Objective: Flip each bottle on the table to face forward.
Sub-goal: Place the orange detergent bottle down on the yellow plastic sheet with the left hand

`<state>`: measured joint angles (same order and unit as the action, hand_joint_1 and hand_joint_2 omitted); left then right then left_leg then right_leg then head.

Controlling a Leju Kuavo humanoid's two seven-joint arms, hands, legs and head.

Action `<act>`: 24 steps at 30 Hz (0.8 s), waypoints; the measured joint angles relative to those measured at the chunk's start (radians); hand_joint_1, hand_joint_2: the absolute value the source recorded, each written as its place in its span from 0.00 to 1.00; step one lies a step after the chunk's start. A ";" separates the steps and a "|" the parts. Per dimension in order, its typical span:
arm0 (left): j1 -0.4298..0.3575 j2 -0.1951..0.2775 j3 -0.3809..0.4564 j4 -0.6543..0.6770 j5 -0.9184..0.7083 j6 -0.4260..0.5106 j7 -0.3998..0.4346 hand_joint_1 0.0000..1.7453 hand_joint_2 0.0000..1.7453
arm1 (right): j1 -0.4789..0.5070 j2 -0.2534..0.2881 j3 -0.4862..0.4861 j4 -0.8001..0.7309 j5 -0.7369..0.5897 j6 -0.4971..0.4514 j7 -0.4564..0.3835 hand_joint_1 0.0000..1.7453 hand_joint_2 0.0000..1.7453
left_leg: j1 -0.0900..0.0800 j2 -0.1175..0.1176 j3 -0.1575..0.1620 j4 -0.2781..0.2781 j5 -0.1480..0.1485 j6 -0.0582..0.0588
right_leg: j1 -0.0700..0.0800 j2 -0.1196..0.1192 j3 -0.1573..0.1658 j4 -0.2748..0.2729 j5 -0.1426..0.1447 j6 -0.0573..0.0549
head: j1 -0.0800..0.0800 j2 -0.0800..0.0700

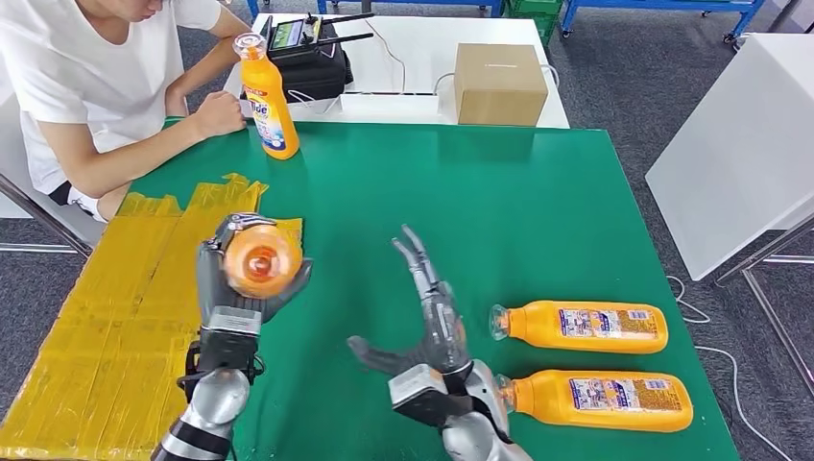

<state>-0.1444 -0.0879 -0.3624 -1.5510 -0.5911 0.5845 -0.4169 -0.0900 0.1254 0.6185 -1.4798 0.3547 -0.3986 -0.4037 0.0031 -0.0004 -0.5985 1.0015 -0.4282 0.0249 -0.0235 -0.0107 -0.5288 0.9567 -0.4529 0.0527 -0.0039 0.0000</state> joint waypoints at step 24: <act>-0.227 0.292 -0.276 0.519 -0.975 -0.130 0.585 1.00 1.00 | 0.165 -0.046 -0.229 -0.427 -0.076 -0.053 -0.079 0.00 1.00 | 0.001 0.003 0.002 0.000 0.000 -0.001 | 0.001 0.004 0.000 0.001 0.000 0.000 | 0.000 0.000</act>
<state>-0.3715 0.2043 -0.6388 -1.0319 -1.5662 0.4547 0.1678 0.0753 0.0796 0.3895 -1.9065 0.2784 -0.4513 -0.4829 0.0045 0.0029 -0.5969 1.0013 -0.4284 0.0235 -0.0222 -0.0066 -0.5291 0.9572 -0.4526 0.0523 -0.0042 0.0000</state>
